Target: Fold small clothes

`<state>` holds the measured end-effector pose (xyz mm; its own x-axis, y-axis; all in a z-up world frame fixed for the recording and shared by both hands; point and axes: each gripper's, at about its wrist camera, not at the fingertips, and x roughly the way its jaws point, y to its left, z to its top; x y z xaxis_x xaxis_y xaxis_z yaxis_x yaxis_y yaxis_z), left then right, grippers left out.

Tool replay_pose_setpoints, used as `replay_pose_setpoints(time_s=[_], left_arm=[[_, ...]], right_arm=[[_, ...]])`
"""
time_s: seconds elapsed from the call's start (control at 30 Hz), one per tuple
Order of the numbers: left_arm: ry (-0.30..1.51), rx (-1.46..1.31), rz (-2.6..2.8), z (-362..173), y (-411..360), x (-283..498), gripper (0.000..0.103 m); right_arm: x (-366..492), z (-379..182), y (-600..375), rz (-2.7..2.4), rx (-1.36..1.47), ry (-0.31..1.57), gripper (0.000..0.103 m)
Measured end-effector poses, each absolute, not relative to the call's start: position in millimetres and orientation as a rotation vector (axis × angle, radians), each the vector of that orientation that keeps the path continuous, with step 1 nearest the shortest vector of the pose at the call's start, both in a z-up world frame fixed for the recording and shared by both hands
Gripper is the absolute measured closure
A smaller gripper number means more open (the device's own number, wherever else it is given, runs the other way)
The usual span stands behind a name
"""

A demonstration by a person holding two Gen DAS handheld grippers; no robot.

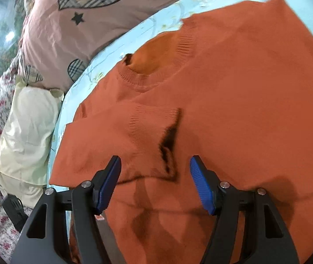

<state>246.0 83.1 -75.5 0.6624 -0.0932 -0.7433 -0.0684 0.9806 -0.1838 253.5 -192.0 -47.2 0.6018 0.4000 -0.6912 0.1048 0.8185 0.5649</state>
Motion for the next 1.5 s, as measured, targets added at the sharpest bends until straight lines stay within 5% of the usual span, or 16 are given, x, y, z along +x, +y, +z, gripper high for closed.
replay_pose_setpoints(time_s=[0.07,0.17,0.43,0.83,1.07,1.3,1.5], left_arm=[[0.847,-0.201,0.011,-78,88,255,0.064],[0.864,-0.222,0.01,-86,92,272,0.064],[0.835,-0.19,0.037,-82,86,298,0.064],[0.83,-0.218,0.067,-89,99,290,0.069],[0.816,-0.315,0.046,-92,113,286,0.068],[0.803,-0.312,0.039,-93,110,285,0.067],[0.809,-0.334,0.03,-95,114,286,0.066]], right_arm=[[262,-45,-186,0.197,0.593,0.934,0.073],[268,-29,-184,0.21,0.576,0.905,0.094],[229,49,-230,0.19,0.573,0.648,0.096],[207,-20,-300,-0.022,0.571,0.797,0.096],[179,35,-280,0.022,0.389,0.548,0.096],[198,-32,-288,-0.068,0.425,0.846,0.096],[186,-6,-286,-0.089,0.394,0.757,0.096]])
